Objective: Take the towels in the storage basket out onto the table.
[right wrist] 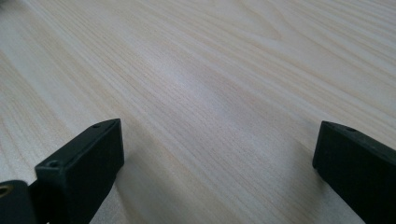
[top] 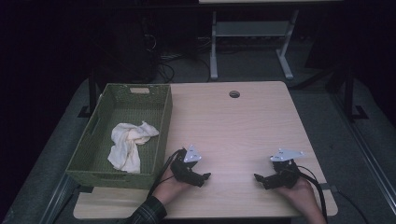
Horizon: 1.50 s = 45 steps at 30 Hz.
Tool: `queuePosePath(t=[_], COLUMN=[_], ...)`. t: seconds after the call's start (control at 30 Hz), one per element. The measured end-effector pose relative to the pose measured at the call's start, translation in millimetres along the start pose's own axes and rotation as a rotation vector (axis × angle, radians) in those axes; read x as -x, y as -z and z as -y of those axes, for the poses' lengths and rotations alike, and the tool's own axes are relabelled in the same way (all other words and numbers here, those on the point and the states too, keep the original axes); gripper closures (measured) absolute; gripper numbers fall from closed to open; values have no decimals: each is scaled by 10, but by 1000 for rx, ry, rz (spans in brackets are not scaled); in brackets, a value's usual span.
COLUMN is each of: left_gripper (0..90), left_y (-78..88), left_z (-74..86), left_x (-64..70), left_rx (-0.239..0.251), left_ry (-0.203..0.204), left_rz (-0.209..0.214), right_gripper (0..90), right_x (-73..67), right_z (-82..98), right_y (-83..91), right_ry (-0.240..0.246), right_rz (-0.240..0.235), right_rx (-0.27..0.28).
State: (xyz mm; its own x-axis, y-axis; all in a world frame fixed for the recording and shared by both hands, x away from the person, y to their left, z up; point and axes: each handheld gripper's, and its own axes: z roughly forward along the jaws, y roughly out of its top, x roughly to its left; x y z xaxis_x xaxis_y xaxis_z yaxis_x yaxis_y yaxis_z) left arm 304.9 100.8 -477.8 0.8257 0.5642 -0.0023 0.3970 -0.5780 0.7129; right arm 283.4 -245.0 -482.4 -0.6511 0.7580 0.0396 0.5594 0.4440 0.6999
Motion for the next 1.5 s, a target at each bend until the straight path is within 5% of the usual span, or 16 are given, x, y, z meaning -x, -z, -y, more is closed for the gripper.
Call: queuePosePath(t=[0.37,1.13,1.5], left_gripper=[118,121,122], left_y=[-1,144,247], left_z=[-67,-205,-316], left_x=[-19,-68,-55], left_rx=[-36,-6,-3], left_ry=[15,51,36], left_rz=[-10,-1,10], right_gripper=[16,16,16], right_x=[-1,-2,-2], right_z=[0,-1,-1], right_y=[0,0,0], right_ry=[0,-2,-2], right_rz=[0,2,1], right_rx=[0,-1,-1])
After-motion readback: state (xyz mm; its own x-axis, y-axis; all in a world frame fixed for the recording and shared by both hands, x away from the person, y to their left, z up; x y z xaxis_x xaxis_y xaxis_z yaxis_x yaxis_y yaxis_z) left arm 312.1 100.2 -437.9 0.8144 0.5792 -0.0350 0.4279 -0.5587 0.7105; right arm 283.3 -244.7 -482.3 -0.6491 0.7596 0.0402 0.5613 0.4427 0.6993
